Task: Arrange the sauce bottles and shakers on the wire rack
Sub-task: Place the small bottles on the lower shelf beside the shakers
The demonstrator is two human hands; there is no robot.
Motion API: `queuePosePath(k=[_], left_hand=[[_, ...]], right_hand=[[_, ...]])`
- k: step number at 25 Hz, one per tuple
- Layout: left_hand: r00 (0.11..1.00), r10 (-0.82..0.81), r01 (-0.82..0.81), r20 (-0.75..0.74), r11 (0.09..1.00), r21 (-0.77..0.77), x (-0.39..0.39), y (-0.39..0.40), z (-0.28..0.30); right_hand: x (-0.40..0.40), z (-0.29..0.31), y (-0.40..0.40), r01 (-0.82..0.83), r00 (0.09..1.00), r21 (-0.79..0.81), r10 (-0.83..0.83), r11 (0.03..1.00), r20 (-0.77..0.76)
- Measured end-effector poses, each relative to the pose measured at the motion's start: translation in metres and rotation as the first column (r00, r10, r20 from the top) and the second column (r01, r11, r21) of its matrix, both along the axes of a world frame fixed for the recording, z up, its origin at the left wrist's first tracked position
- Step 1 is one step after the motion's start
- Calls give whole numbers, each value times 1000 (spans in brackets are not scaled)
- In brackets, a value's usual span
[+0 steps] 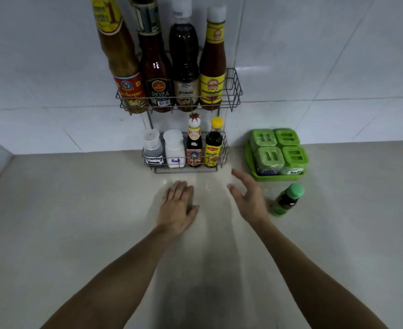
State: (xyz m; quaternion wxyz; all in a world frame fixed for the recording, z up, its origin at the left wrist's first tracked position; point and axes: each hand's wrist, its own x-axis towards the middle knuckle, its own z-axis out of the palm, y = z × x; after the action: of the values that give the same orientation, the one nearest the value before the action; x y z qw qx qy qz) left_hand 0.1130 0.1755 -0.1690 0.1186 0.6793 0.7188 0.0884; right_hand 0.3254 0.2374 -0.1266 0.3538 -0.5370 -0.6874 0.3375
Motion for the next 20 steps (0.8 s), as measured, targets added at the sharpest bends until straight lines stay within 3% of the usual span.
queuePosePath(k=[3,5,10,13,15,20], left_hand=[[988,-142,135,59,986,99,37,22,25],[967,-231,210,105,962,175,73,38,42],[889,-408,369,206,907,205,156,63,79],[838,-372,378,400,923,68,189,69,89],[830,-347,366,435,930,43,201,71,87],[788,-269,282,554,957,63,201,64,80]], right_hand=[[44,-24,-45,72,997,31,-73,997,23],[73,-31,-61,158,987,-46,-156,986,34],[119,-34,-61,471,882,-210,-462,857,95],[128,-33,-39,387,908,-292,-416,875,-44],[127,-29,-26,272,937,-313,-324,910,-129],[123,-31,-17,184,970,-266,-219,946,-108]])
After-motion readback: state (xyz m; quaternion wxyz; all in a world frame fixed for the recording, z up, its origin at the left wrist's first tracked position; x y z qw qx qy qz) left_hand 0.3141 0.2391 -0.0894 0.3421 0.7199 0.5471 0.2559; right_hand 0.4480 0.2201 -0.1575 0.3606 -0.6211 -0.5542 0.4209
